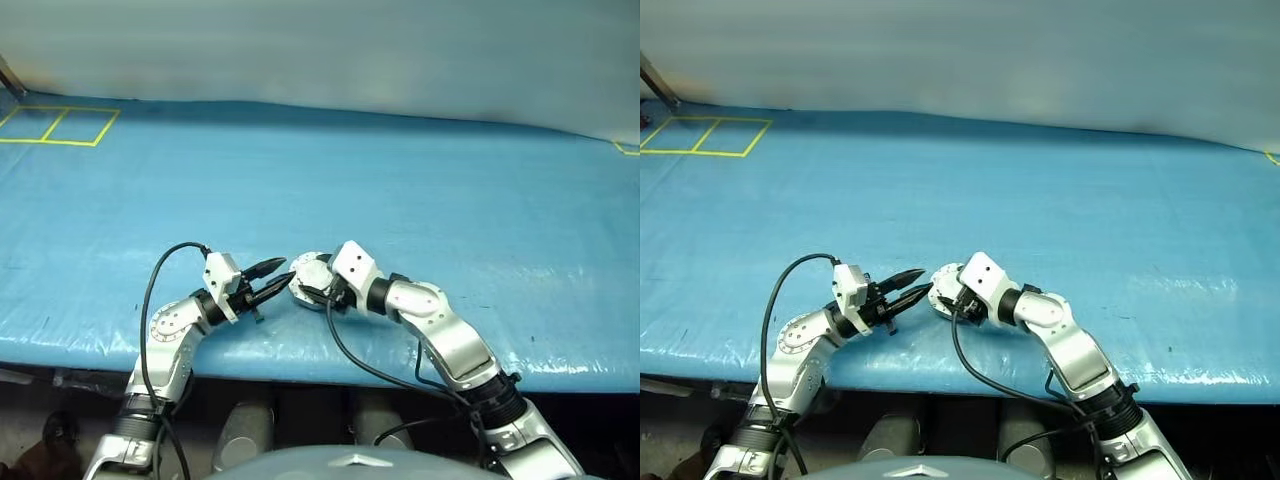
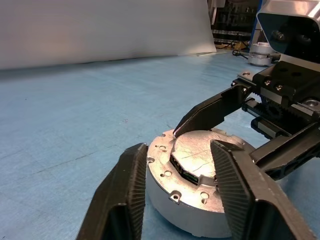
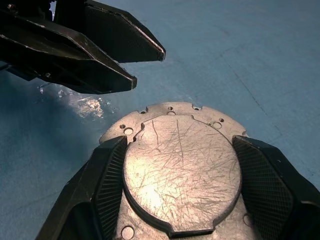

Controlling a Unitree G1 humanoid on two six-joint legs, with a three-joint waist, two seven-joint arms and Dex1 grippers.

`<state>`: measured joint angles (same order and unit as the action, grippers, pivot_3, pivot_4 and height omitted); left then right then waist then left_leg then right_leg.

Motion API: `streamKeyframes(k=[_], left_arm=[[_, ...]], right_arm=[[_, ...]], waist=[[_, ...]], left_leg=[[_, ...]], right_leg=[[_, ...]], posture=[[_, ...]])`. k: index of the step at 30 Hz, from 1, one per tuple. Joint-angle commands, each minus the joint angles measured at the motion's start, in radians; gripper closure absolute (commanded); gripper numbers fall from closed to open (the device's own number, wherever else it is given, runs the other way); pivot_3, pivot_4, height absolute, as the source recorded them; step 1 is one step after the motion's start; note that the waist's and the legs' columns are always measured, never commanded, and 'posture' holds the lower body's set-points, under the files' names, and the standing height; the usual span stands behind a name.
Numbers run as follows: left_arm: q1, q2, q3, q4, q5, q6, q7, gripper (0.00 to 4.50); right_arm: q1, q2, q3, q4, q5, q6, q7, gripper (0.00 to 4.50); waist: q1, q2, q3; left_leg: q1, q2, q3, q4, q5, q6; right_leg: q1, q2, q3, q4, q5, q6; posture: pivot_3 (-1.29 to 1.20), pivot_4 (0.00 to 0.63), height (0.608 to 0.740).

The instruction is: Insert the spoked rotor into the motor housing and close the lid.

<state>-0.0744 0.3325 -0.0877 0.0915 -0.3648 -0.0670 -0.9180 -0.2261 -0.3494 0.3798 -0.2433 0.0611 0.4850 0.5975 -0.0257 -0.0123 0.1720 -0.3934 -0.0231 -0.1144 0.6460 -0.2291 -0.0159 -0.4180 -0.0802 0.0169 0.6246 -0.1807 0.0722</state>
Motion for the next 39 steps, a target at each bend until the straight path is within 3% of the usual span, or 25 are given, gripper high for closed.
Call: streamKeyframes(k=[1,3,22,26,29,31,39], left_arm=[[-0.015,-0.003,-0.007,0.029,0.025,-0.018,-0.004,4.02],[-0.022,-0.001,-0.016,0.047,0.047,-0.025,-0.003,4.47],[-0.037,-0.013,-0.097,0.090,0.143,-0.018,0.002,4.47],[-0.033,-0.013,-0.097,0.087,0.152,-0.019,0.007,4.50],[-0.031,-0.010,-0.100,0.084,0.158,-0.021,0.009,4.50],[-0.030,-0.010,-0.100,0.083,0.160,-0.021,0.010,4.50],[-0.009,-0.010,-0.104,0.078,0.161,-0.032,0.015,4.50]], right_arm=[[0.017,-0.007,-0.006,0.020,-0.034,0.015,-0.033,1.47],[0.022,-0.009,-0.007,0.014,-0.034,0.016,-0.036,1.47],[0.032,-0.006,-0.027,-0.022,0.000,0.062,-0.032,1.47],[0.031,-0.006,-0.038,-0.025,-0.001,0.073,-0.044,0.19],[0.033,0.007,-0.061,-0.053,-0.004,0.059,-0.071,0.02],[0.041,0.019,-0.097,-0.092,0.045,0.048,-0.056,0.02],[0.095,0.129,-0.445,-0.211,0.471,0.266,-0.083,0.02]], waist=[[0.000,0.000,0.000],[0.001,0.000,0.000],[0.009,0.000,-0.001],[0.014,0.000,-0.002],[0.015,0.000,-0.002],[0.015,0.000,-0.002],[0.015,0.001,-0.002]], left_leg=[[0.000,0.000,0.000,0.000,0.000,0.000],[0.000,0.000,0.000,0.000,0.000,0.000],[0.000,0.000,-0.001,0.001,0.000,0.000],[0.000,-0.001,-0.001,0.000,0.000,0.000],[0.000,-0.001,-0.001,0.000,0.000,0.000],[0.000,-0.001,-0.001,0.000,0.000,0.000],[-0.002,-0.001,-0.003,-0.001,0.000,0.000]], right_leg=[[0.000,0.000,0.000,0.000,0.000,0.000],[0.000,0.000,0.000,0.000,0.000,0.000],[0.001,0.000,0.000,-0.001,0.000,0.000],[0.002,-0.001,0.000,-0.001,0.000,0.000],[0.002,-0.001,-0.001,-0.002,0.000,0.000],[0.002,-0.001,-0.001,-0.002,0.000,0.000],[0.002,-0.002,-0.002,-0.004,-0.001,0.001]], posture=[[0.00,0.150,0.740],[0.00,0.150,0.740],[0.00,0.150,0.740],[0.00,0.150,0.740],[0.00,0.150,0.740],[0.00,0.150,0.740],[0.00,0.150,0.740]])
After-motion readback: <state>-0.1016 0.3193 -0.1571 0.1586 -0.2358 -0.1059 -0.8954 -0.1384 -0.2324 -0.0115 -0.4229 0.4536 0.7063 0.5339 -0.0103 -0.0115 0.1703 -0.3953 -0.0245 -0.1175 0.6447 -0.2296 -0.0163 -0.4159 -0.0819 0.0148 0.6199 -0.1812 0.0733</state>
